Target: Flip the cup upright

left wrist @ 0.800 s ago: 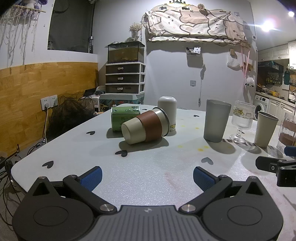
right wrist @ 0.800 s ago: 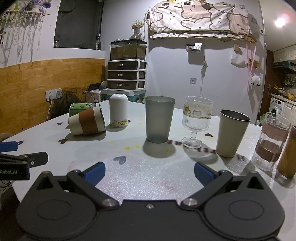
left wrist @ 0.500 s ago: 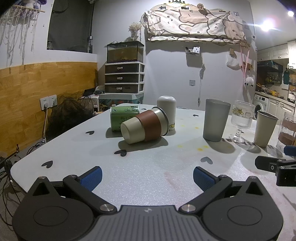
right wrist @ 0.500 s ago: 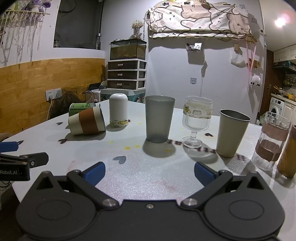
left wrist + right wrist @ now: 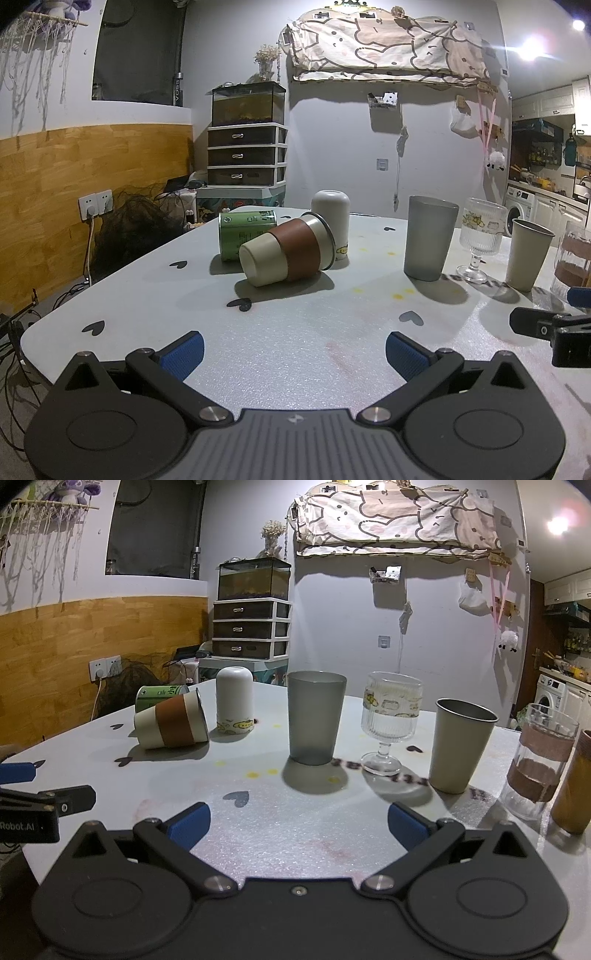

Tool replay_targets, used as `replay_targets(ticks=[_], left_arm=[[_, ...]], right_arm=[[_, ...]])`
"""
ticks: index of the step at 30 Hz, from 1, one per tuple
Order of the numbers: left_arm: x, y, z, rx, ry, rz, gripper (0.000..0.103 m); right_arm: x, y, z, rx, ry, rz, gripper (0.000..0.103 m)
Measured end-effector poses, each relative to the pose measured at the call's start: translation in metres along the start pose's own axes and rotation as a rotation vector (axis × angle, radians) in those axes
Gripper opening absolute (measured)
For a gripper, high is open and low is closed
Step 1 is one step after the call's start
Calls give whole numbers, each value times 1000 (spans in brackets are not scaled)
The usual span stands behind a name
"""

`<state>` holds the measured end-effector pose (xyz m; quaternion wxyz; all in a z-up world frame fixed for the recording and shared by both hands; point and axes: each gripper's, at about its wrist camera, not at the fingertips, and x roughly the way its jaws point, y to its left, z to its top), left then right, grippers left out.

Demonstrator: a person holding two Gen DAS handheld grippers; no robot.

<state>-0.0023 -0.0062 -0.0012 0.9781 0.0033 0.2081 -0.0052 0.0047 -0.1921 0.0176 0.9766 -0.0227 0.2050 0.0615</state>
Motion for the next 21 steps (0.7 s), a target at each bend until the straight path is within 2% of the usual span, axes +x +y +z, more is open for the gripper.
replay_targets(ticks=[13, 21], left_arm=[[-1, -3, 0, 4, -6, -5, 103], [-3, 3, 7, 5, -47, -42, 103]], right_arm=[[-2, 7, 3, 0, 0, -1, 103], [-12, 5, 7, 6, -24, -2, 103]])
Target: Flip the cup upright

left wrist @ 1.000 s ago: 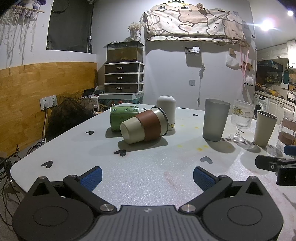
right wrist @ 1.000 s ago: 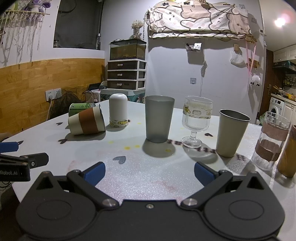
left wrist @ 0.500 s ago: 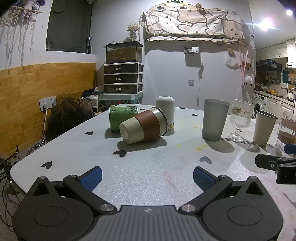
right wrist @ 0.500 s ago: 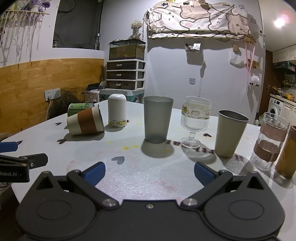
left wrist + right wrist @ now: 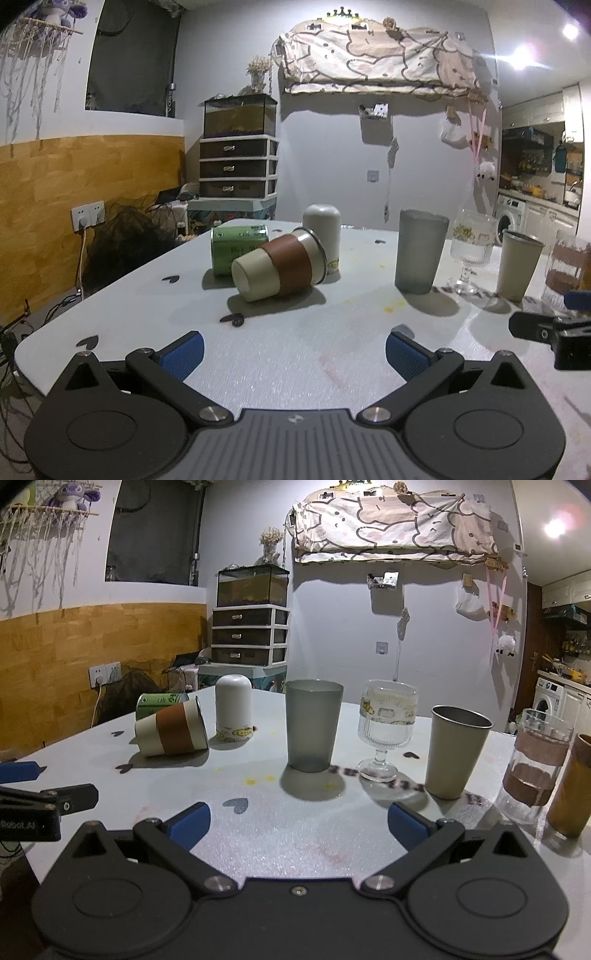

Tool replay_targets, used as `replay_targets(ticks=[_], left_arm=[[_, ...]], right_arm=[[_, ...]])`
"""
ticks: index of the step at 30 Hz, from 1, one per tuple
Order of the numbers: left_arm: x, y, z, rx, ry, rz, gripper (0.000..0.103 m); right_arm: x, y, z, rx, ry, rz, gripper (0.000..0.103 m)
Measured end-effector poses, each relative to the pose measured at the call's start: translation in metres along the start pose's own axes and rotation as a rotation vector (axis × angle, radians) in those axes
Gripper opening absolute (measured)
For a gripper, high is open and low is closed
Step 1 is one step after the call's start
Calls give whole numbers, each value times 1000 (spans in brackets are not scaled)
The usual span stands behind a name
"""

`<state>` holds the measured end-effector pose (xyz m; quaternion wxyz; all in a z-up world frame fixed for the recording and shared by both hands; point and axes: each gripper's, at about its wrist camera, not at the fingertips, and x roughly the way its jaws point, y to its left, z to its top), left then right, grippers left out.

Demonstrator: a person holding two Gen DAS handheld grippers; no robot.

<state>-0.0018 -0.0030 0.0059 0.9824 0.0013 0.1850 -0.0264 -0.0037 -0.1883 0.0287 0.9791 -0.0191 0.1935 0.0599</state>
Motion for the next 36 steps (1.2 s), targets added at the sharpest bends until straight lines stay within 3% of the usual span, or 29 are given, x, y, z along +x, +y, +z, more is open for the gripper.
replay_targets(ticks=[5, 11, 15, 19, 27, 30, 33, 36], left_arm=[[10, 11, 11, 23, -48, -15, 103], [37, 25, 29, 170, -93, -71, 103], [71, 28, 42, 317, -21, -164, 103], [109, 29, 53, 418, 29, -206, 103], [182, 40, 53, 520, 141, -146, 103], [190, 44, 52, 512, 140, -176, 101], [188, 42, 52, 509, 143, -221, 90], [186, 39, 51, 521, 136, -171, 78]], right_arm=[[-9, 0, 0, 18, -35, 2, 103], [-21, -2, 0, 33, -80, -2, 103], [-22, -3, -1, 45, -88, 0, 103], [-22, -1, -2, 44, -89, 15, 103], [-23, 1, -4, 28, -98, 18, 103], [-23, 0, -5, 22, -101, 20, 103], [-22, 0, -4, 27, -101, 18, 103], [-23, 2, -4, 27, -105, 18, 103]])
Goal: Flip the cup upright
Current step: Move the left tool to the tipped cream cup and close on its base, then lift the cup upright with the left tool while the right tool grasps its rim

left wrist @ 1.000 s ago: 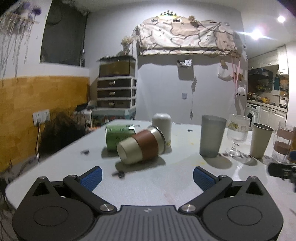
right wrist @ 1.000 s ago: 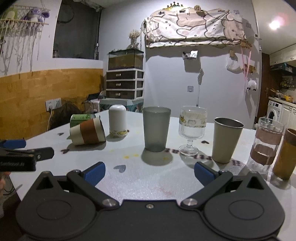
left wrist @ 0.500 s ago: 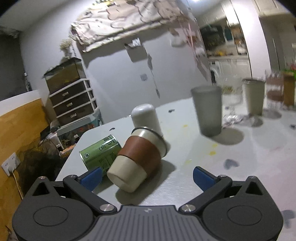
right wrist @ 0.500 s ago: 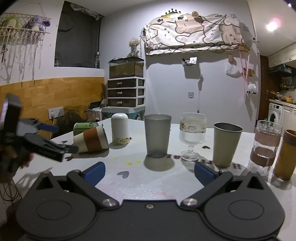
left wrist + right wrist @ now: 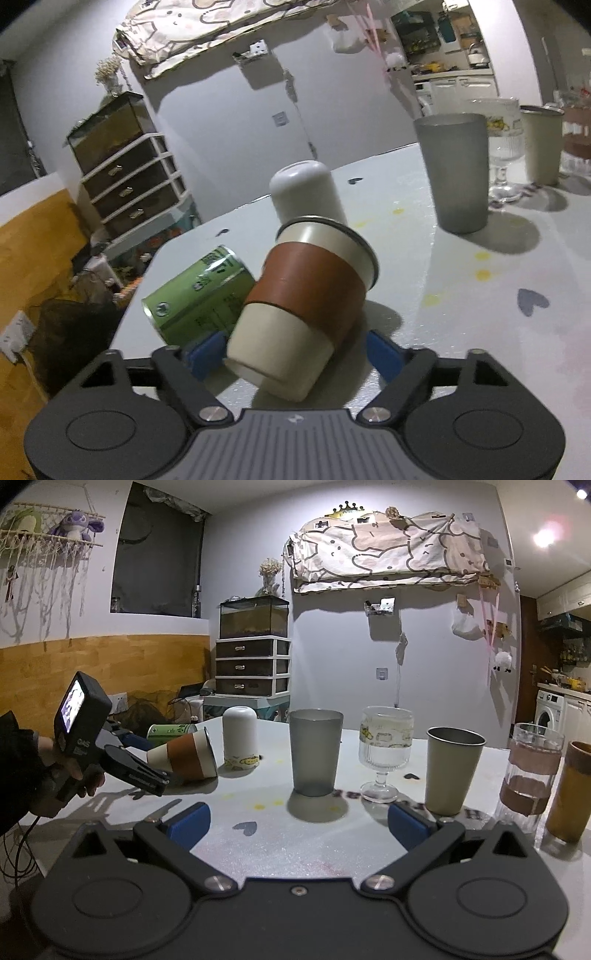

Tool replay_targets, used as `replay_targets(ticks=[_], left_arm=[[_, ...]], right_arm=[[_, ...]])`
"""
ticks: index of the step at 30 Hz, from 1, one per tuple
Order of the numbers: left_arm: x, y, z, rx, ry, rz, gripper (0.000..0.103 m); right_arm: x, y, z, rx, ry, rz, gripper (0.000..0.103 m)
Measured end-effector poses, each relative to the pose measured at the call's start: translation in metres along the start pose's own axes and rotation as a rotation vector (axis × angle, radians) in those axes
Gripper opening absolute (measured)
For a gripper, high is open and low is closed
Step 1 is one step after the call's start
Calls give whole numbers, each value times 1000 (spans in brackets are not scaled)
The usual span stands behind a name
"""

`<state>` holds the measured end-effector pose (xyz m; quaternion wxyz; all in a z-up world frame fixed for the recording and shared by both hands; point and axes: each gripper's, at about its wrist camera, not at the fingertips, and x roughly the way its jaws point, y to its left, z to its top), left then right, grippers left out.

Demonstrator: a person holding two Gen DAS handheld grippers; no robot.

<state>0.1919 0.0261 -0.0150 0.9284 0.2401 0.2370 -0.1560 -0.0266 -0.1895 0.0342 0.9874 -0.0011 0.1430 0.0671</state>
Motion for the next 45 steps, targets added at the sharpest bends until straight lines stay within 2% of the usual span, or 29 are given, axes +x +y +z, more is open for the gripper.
replay_targets(ticks=[2, 4, 8, 12, 15, 17, 18, 21, 22, 24, 31, 42, 45], left_arm=[[-5, 1, -1, -22, 4, 23, 65], [-12, 2, -2, -49, 16, 26, 57], [-29, -7, -1, -58, 9, 7, 48], [-36, -19, 0, -33, 14, 13, 48], [-28, -16, 6, -65, 38, 26, 52], [-16, -12, 9, -111, 70, 26, 67], [-10, -11, 10, -129, 86, 33, 69], [4, -9, 10, -155, 119, 48, 65], [6, -8, 8, -168, 126, 51, 58], [3, -6, 5, -210, 122, 42, 58], [-34, -21, -9, -256, 100, -43, 58], [-113, -84, -32, -256, 79, -282, 58], [-125, -93, -35, -275, 88, -317, 58]], right_arm=[[-2, 1, 0, -5, -6, 3, 103], [-3, 0, 1, -5, -9, 2, 103], [-3, -2, 3, 13, -4, 0, 103], [0, -4, 2, 31, 8, 8, 103], [1, -5, 1, 43, 15, 15, 103], [1, -5, 1, 44, 17, 18, 103], [2, -5, 0, 44, 17, 18, 103], [2, -6, 0, 51, 20, 13, 103], [1, -7, -1, 53, 21, 12, 103], [1, -8, -1, 55, 22, 11, 103], [3, -11, 0, 79, 34, 16, 103], [11, -11, 2, 135, 90, 47, 103], [17, -12, 2, 179, 131, 81, 103]])
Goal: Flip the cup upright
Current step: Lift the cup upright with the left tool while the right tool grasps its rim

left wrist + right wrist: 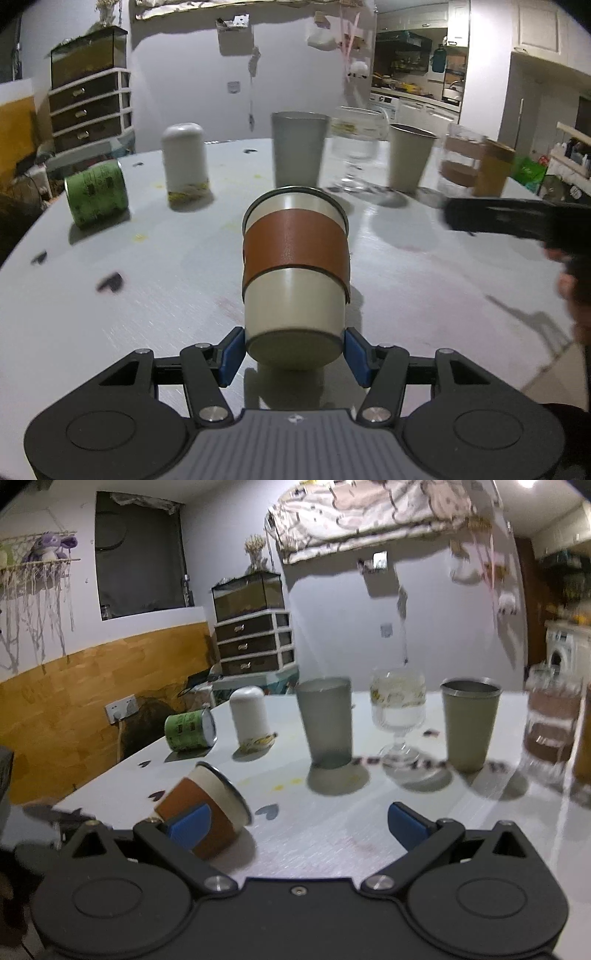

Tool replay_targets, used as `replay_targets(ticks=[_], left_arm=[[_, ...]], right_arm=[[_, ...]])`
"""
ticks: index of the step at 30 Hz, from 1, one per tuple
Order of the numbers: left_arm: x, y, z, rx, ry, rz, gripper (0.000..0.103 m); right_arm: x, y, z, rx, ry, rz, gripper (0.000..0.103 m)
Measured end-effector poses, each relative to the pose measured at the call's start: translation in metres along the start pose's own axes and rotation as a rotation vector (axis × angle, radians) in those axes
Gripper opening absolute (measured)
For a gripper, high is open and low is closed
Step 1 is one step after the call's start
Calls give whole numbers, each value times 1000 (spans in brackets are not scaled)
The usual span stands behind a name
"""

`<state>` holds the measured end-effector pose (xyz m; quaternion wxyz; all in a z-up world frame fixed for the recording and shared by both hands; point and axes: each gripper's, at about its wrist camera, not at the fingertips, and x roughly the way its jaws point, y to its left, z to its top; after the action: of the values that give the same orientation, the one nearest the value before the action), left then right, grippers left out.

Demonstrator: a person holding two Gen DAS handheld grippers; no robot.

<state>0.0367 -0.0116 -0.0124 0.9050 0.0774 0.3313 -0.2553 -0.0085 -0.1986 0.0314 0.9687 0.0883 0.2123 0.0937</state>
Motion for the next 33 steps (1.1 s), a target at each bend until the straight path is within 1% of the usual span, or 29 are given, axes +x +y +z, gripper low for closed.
replay_targets(ticks=[3, 5, 8, 11, 15, 18, 19, 20, 22, 23, 24, 25, 26, 28, 30, 31, 33], left_arm=[[-5, -7, -5, -30, -4, -17, 58], [-8, -12, -9, -45, -17, -8, 58], [-11, -15, -12, -57, -34, 6, 58], [-15, -15, -16, -65, -45, 4, 58], [-19, -12, -19, -73, -55, -12, 58], [-20, -10, -20, -67, -64, -22, 58], [-20, -10, -21, -63, -67, -24, 58], [-21, -9, -22, -61, -71, -26, 58], [-21, -8, -22, -61, -77, -30, 58], [-20, -7, -22, -63, -79, -34, 58], [-20, -7, -23, -64, -81, -40, 58], [-19, -7, -22, -61, -87, -40, 58], [-18, -7, -21, -57, -88, -44, 58], [-15, -7, -20, -60, -95, -51, 58], [-12, -7, -20, -53, -105, -55, 58], [-11, -9, -19, -43, -110, -53, 58], [-11, -13, -21, -15, -119, -43, 58]], right_arm=[[13, -3, 3, 96, 76, 68, 103], [25, -5, 4, 169, 136, 128, 103], [50, -6, 4, 300, 248, 214, 103], [75, -7, 3, 420, 340, 261, 103], [98, -4, 2, 499, 414, 291, 103], [113, 0, 4, 501, 455, 278, 101], [116, 2, 5, 496, 460, 279, 99], [119, 3, 6, 487, 462, 279, 94], [124, 3, 9, 469, 480, 277, 89], [125, 3, 11, 464, 486, 284, 85], [124, 3, 14, 453, 488, 292, 84], [121, 6, 17, 421, 486, 283, 76], [117, 10, 21, 387, 466, 282, 70], [106, 19, 29, 298, 429, 264, 66], [95, 27, 37, 214, 395, 247, 66], [91, 30, 41, 176, 385, 238, 68], [87, 32, 45, 154, 384, 226, 73]])
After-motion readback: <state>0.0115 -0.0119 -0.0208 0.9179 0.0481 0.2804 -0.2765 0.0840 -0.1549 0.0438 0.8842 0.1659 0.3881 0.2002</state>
